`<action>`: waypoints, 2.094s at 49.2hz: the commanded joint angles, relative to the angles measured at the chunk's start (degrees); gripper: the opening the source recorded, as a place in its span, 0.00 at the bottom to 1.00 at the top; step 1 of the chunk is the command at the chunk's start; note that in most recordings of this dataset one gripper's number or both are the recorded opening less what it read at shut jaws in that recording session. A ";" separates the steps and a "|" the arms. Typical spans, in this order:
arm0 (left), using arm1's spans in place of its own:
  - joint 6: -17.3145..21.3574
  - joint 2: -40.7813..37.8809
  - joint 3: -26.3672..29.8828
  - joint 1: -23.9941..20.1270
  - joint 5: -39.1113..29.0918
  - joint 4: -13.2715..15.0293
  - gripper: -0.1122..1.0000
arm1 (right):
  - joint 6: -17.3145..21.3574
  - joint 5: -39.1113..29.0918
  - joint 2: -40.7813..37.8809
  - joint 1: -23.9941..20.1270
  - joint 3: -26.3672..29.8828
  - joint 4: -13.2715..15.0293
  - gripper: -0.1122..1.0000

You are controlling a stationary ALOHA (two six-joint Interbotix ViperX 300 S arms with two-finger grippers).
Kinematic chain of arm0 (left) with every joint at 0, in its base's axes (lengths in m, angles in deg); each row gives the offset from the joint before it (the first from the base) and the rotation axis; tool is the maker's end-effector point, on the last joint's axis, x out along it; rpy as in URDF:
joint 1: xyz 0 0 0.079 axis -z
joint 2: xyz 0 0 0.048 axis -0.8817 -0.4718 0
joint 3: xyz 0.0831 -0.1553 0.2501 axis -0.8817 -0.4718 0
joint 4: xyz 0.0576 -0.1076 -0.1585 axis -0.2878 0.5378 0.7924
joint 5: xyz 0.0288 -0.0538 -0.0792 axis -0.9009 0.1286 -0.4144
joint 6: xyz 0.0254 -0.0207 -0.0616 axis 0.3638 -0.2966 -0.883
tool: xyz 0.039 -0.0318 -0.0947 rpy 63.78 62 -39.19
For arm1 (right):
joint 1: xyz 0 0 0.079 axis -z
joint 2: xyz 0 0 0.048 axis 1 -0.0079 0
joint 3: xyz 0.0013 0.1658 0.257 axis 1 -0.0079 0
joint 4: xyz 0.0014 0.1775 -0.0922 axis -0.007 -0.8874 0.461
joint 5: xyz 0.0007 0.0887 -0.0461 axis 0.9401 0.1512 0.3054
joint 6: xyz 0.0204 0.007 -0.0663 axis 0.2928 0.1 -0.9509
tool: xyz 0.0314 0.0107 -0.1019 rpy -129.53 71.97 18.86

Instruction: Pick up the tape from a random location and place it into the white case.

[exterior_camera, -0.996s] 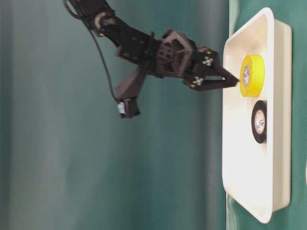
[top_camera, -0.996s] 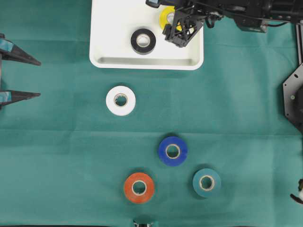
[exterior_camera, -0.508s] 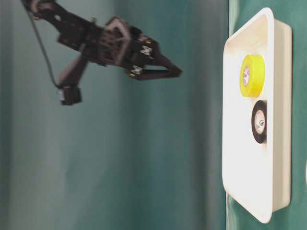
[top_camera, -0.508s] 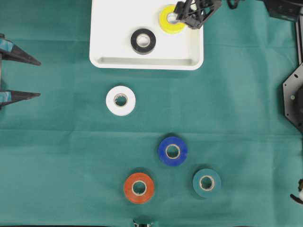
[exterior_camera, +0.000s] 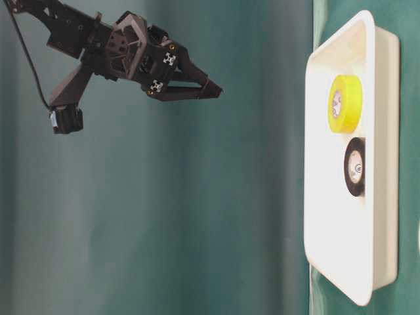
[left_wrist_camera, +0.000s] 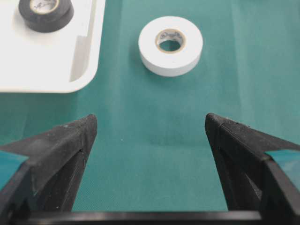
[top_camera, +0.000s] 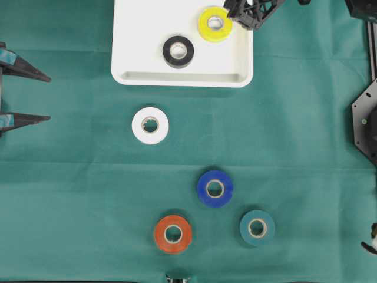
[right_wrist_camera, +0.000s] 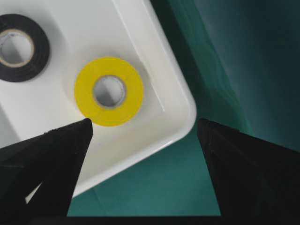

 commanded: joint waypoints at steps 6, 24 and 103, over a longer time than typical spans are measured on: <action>-0.09 -0.62 0.88 -0.09 -0.09 0.09 0.94 | 0.44 0.70 1.49 -5.62 1.32 0.09 0.92; -0.09 -0.62 0.88 -0.09 -0.18 0.09 0.94 | 2.64 1.67 1.41 -20.48 1.32 0.09 0.92; -0.09 -0.62 0.70 -0.09 0.18 0.09 0.94 | 6.86 30.15 49.22 -19.34 -47.72 0.53 0.91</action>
